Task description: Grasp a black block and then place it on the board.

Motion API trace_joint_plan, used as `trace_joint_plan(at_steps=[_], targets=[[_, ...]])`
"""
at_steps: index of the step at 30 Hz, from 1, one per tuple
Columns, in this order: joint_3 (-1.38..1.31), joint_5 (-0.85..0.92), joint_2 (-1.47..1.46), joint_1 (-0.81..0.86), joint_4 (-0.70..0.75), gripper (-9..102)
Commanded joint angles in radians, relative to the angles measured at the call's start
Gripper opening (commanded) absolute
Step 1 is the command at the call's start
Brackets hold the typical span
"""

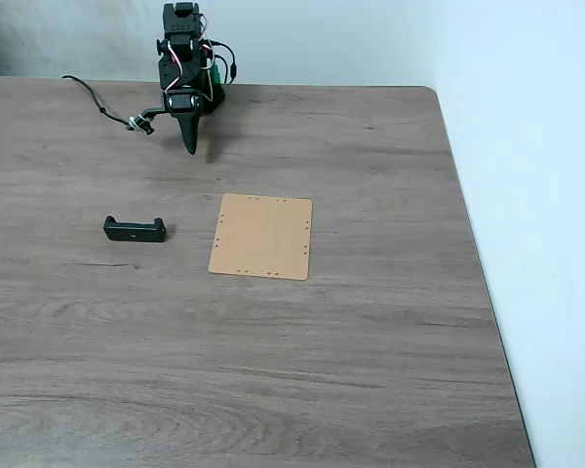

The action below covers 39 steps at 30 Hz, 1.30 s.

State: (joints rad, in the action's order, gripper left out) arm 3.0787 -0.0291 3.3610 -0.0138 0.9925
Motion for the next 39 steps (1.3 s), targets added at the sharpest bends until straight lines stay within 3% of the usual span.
trace_joint_plan(at_steps=[1, 32, 35, 39], targets=[[0.005, -0.018, 0.018, -0.008, -0.008, 0], [0.011, -0.005, 0.018, -0.009, -0.031, 0], [0.028, 0.149, 0.018, 0.023, -0.095, 0], [-0.015, 0.27, 0.017, 0.031, -0.066, 0]])
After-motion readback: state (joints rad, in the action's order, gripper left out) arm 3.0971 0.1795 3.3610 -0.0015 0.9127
